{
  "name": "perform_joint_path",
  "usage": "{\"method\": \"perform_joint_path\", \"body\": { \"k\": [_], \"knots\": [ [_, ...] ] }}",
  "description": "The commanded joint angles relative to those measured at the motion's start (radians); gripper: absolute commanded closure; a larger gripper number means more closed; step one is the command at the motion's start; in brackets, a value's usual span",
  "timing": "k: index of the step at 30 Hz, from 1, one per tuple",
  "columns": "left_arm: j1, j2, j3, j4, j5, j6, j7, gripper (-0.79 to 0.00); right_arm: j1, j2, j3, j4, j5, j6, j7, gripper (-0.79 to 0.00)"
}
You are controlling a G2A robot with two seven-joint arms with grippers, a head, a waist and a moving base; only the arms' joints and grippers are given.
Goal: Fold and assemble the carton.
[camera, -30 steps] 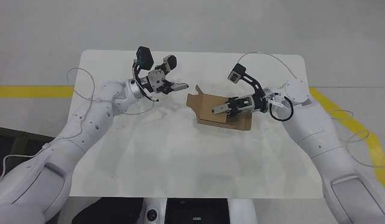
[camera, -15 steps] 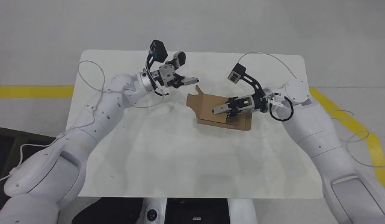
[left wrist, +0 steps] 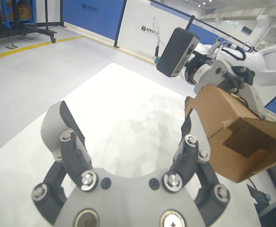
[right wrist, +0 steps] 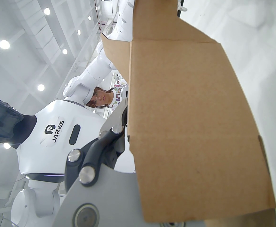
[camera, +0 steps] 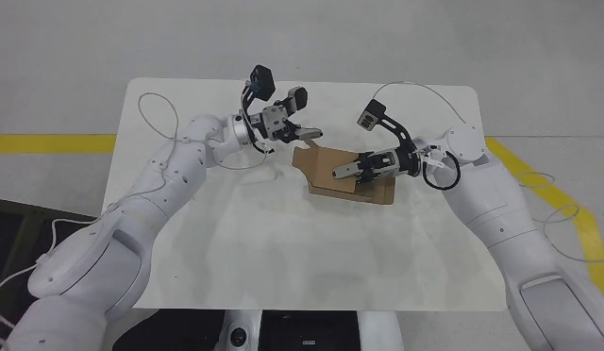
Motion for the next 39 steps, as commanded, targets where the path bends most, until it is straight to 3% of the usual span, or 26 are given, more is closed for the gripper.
{"method": "perform_joint_path", "body": {
  "k": [1, 23, 28, 39],
  "knots": [
    [0.015, 0.008, 0.012, -0.021, 0.007, 0.0, 0.034, -0.785, 0.0, 0.0, 0.0, 0.0, 0.0, 0.0, 0.0, 0.0],
    [0.043, 0.149, 0.142, -0.191, 0.011, 0.0, 0.151, -0.785, 0.0, 0.0, 0.0, 0.0, 0.0, 0.0, 0.0, 0.0],
    [0.033, 0.162, 0.169, -0.216, -0.002, 0.0, 0.13, -0.785, 0.0, 0.0, 0.0, 0.0, 0.0, 0.0, 0.0, 0.0],
    [-0.002, 0.162, 0.202, -0.242, -0.037, 0.0, 0.105, -0.785, 0.0, 0.0, 0.0, 0.0, 0.0, 0.0, 0.0, 0.0]
  ]
}}
